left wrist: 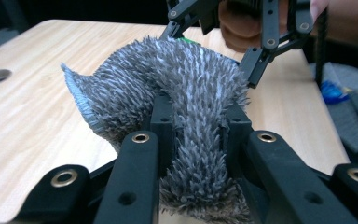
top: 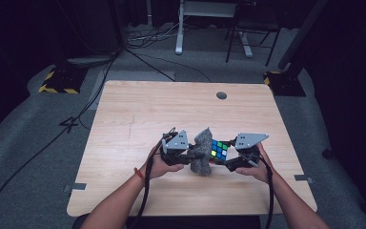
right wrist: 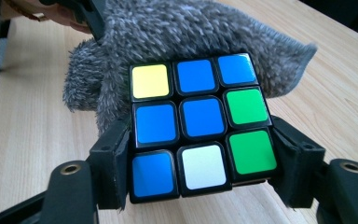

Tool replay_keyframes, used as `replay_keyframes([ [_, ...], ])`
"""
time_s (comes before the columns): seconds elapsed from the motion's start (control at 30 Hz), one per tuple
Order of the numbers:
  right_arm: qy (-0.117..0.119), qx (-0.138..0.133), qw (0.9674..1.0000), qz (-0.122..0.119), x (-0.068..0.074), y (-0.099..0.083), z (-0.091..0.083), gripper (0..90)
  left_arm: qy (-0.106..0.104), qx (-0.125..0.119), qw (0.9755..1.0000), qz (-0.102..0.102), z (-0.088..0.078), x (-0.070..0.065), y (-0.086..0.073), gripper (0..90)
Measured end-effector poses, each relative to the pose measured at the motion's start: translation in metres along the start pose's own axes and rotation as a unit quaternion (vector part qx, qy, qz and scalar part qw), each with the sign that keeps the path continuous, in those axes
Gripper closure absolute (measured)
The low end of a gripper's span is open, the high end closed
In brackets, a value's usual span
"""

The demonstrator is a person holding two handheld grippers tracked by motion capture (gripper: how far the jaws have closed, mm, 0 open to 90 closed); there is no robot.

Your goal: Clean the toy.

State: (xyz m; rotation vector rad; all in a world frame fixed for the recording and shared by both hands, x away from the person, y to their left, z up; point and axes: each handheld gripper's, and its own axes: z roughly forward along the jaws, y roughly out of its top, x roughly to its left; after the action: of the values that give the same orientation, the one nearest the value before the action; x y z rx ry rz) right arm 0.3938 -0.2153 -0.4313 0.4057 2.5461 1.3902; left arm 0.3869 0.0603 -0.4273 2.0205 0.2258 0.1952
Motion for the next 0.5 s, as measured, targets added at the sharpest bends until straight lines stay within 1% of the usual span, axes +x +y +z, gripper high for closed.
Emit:
replay_keyframes([
  [0.07, 0.002, -0.003, 1.0, -0.001, 0.0, 0.001, 0.0, 33.7, 0.006, -0.002, 0.9999, 0.012, -0.003, -0.002, 0.003, 73.2],
  [0.13, -0.003, -0.004, 1.0, -0.003, 0.0, 0.002, 0.0, 33.8, -0.007, -0.019, 0.9997, 0.015, -0.008, -0.004, 0.008, 73.3],
  [0.17, -0.002, -0.007, 1.0, 0.001, 0.0, 0.002, 0.001, 33.8, -0.005, -0.018, 0.9996, 0.021, -0.009, -0.005, 0.011, 73.3],
  [0.23, -0.005, 0.002, 1.0, -0.006, 0.001, 0.003, 0.003, 33.8, -0.007, -0.02, 0.9994, 0.028, -0.008, -0.007, 0.014, 73.3],
  [0.27, -0.004, 0.005, 1.0, -0.006, 0.002, 0.003, 0.005, 33.8, -0.007, -0.02, 0.9994, 0.029, -0.008, -0.007, 0.015, 73.3],
  [0.37, -0.001, 0.012, 0.9999, -0.009, 0.004, 0.003, 0.008, 33.9, -0.017, -0.034, 0.9989, 0.026, -0.011, -0.006, 0.017, 73.3],
  [0.43, 0.003, 0.01, 0.9999, -0.01, 0.005, 0.003, 0.009, 34.0, -0.01, -0.025, 0.9991, 0.032, -0.012, -0.005, 0.016, 73.4],
  [0.5, 0.002, 0.014, 0.9998, -0.015, 0.006, 0.004, 0.009, 34.1, -0.009, -0.024, 0.9995, 0.021, -0.013, 0.0, 0.013, 73.5],
])
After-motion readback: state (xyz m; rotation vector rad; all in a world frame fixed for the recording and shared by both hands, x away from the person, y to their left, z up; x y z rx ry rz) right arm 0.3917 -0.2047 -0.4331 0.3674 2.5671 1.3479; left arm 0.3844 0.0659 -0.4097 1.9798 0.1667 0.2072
